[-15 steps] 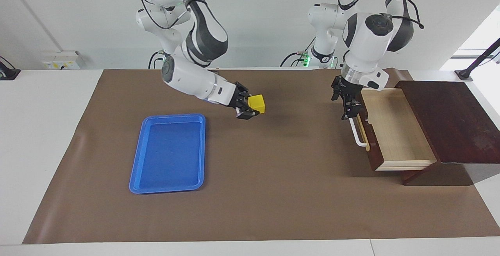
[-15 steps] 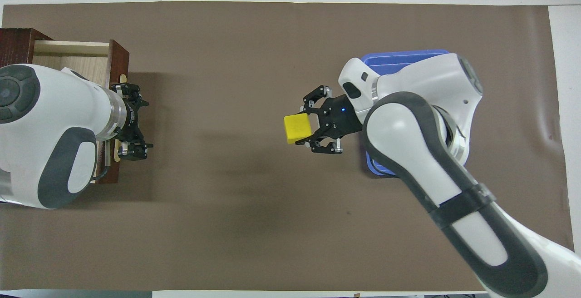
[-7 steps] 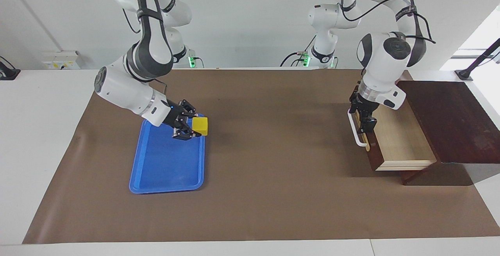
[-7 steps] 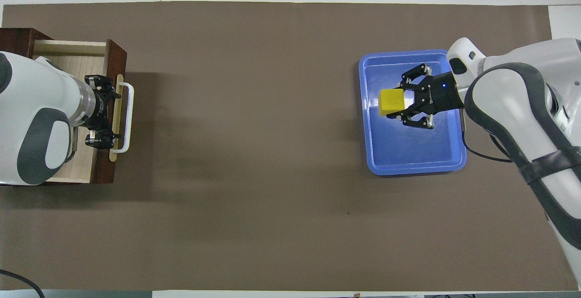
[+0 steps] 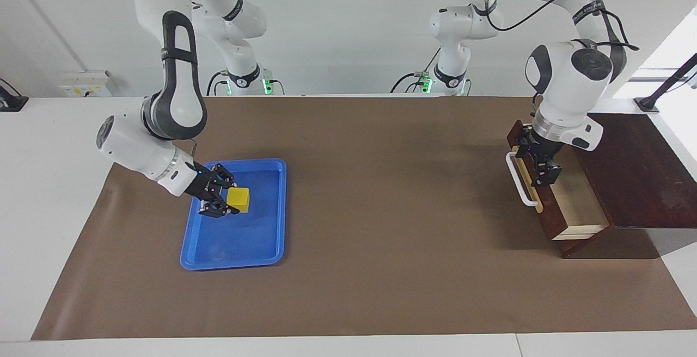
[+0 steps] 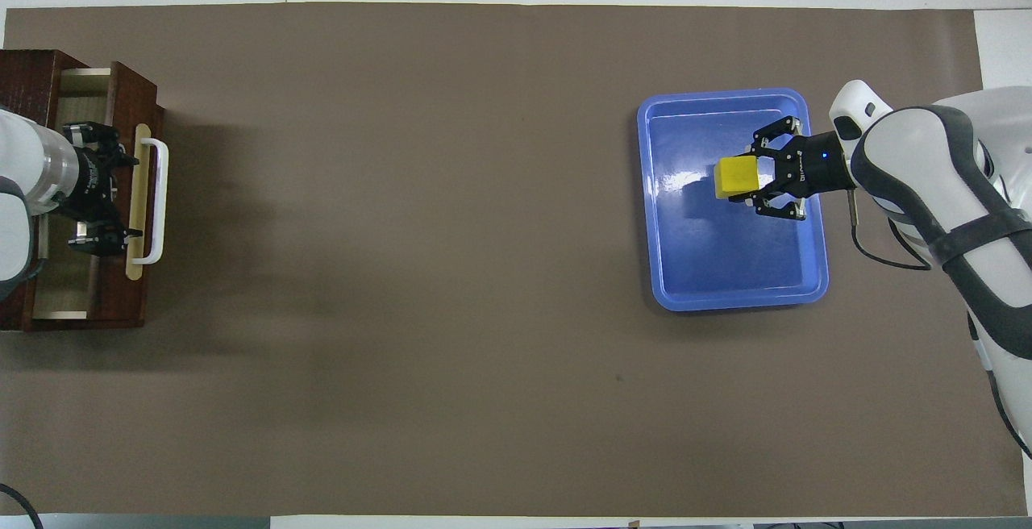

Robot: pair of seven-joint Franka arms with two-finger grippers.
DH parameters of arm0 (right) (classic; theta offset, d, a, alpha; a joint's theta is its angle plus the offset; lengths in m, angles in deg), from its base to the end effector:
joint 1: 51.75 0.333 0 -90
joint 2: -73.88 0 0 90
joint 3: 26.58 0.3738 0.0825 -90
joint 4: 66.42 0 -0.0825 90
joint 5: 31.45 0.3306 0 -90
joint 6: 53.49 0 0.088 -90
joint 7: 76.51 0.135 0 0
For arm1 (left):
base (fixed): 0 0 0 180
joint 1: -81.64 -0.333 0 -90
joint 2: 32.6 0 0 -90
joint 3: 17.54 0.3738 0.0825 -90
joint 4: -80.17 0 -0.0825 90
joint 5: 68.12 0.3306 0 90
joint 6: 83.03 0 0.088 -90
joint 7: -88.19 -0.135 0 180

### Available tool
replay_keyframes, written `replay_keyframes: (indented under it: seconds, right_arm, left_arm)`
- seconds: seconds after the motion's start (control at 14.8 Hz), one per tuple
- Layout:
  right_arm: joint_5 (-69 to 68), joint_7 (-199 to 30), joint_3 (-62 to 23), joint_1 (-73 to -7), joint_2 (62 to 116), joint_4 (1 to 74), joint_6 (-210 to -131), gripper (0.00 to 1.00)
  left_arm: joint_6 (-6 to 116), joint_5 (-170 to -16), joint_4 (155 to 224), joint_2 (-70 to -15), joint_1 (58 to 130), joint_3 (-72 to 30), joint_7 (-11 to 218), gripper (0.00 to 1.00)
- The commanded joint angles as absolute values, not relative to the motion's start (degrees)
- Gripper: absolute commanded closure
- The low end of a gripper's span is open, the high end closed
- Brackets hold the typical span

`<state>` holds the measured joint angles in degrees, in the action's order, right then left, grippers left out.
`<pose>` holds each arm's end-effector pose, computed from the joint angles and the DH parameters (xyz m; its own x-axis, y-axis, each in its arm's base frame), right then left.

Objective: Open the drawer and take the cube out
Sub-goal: 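Lower the cube into the tray while the left gripper pushes the drawer shut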

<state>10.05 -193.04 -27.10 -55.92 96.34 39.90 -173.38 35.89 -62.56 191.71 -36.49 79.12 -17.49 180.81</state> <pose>0.6080 -0.0007 0.3714 0.0316 0.8197 0.5719 0.9991 -0.0420 0.0051 0.5370 0.0314 0.5038 -0.0487 0.9952 0.0848 0.9971 0.0434 0.0628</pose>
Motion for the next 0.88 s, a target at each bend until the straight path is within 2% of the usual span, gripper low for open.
replay_keyframes:
  seconds: [0.0, 0.14, 0.34, 0.68, 0.81]
  right_arm:
    - [11.4, -194.4, -26.1, -57.6, 97.8, 37.4, -171.0, 1.00]
    - [11.3, -194.6, -26.2, -57.2, 97.9, 37.4, -172.6, 1.00]
    - [11.2, -198.7, -26.2, -57.8, 98.1, 38.3, -175.9, 1.00]
    - [11.4, -201.6, -26.3, -59.0, 99.5, 39.6, -178.0, 1.00]
    - [11.4, -201.9, -26.3, -59.0, 99.7, 39.9, -178.5, 1.00]
  left_arm:
    - [36.8, -61.6, 191.3, -37.2, 75.7, -18.0, 177.1, 0.00]
    - [37.0, -61.6, 191.3, -37.2, 73.5, -18.0, 174.3, 0.00]
    - [35.1, -61.6, 189.2, -37.4, 74.1, -17.9, 174.1, 0.00]
    - [20.4, -62.2, 176.6, -38.4, 74.3, -18.5, 162.7, 0.00]
    - [17.4, -62.3, 174.8, -37.0, 77.2, -18.9, 150.6, 0.00]
